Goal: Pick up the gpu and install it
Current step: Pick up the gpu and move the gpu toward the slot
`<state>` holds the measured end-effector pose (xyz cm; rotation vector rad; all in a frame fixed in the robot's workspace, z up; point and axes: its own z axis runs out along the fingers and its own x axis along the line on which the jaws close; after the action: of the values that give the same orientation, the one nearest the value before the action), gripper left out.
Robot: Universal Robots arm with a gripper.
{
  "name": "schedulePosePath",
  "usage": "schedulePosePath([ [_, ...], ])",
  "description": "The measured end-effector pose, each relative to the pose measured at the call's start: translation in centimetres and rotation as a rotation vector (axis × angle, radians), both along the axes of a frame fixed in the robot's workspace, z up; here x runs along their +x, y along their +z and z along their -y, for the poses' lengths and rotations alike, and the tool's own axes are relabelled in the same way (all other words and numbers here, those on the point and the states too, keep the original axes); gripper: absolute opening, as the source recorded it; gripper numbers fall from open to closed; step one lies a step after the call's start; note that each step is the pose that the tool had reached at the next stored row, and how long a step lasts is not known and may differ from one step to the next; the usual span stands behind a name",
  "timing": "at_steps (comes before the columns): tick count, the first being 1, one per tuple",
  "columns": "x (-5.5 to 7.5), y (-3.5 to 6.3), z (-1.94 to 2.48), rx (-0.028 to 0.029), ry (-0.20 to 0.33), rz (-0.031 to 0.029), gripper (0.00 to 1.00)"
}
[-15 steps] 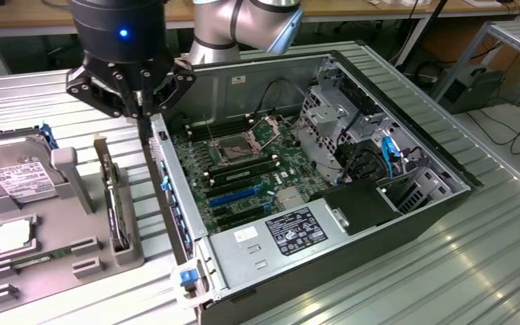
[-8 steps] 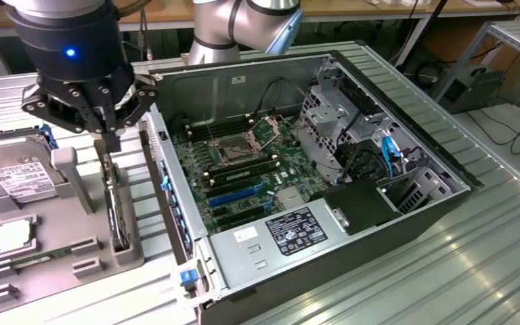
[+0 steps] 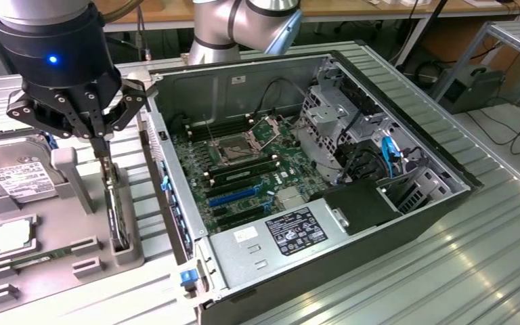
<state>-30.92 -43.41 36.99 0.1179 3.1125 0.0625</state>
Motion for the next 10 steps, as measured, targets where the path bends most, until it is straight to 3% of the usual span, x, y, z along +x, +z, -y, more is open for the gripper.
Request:
schedulePosePath([
  [10, 0.00, 0.00, 0.00, 0.0001, 0.000, 0.0001, 0.11],
])
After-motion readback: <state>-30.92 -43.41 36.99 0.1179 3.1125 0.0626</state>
